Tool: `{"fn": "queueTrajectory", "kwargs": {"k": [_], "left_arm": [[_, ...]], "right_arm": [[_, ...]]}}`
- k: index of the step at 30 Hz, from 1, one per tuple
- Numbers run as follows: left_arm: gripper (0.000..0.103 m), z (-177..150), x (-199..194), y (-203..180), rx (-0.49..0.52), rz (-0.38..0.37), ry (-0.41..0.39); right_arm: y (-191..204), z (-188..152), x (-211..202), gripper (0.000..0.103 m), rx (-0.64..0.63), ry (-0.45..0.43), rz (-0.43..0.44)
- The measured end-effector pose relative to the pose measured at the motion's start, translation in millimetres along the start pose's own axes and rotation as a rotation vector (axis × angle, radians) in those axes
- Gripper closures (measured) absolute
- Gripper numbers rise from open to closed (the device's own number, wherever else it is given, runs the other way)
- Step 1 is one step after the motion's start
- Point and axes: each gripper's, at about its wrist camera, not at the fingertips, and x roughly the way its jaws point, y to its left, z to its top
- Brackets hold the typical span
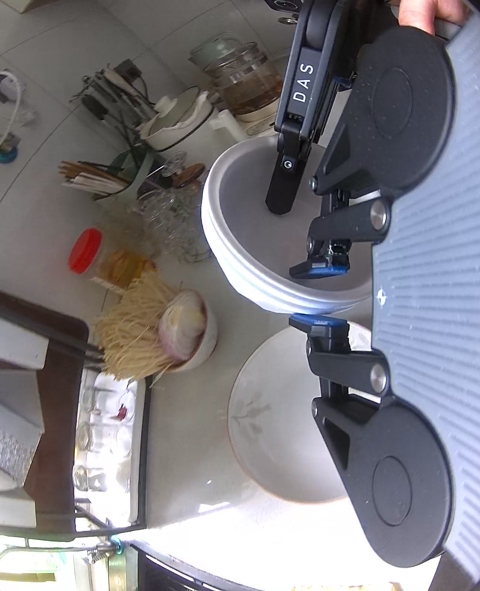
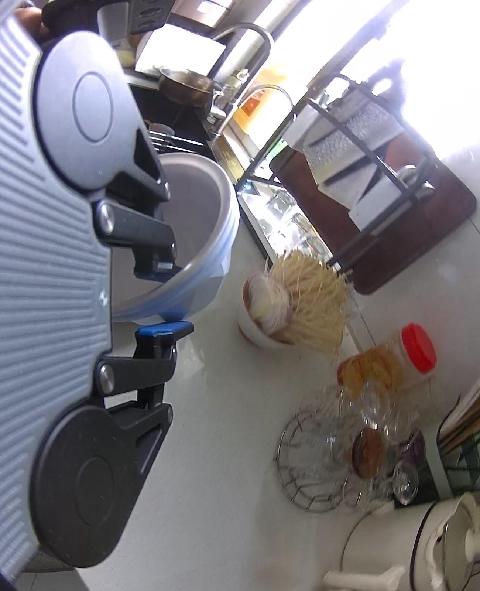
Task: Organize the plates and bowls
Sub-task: 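Lift the bowl stack and carry it toward the white leaf-patterned plates, then lower the bowl stack onto the white leaf-patterned plates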
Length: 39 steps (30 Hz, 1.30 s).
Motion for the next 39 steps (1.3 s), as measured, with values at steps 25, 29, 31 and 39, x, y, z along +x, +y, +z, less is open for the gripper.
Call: {"fn": "queueTrajectory", "kwargs": {"k": [25, 29, 31, 39], "left_arm": [[0.079, -6, 20, 114, -0.156, 0.048, 0.105], [0.079, -4, 27, 122, -0.154, 0.05, 0.128], [0.079, -3, 32, 125, -0.151, 0.051, 0.143], [0.079, 2, 49, 130, -0.122, 0.045, 0.187]], "right_arm": [[51, -27, 101, 0.078, -0.024, 0.218, -0.052], [52, -32, 114, 0.078, -0.018, 0.241, -0.073], [54, -33, 120, 0.078, -0.02, 0.253, -0.086], [53, -32, 136, 0.077, -0.015, 0.284, -0.135]]}}
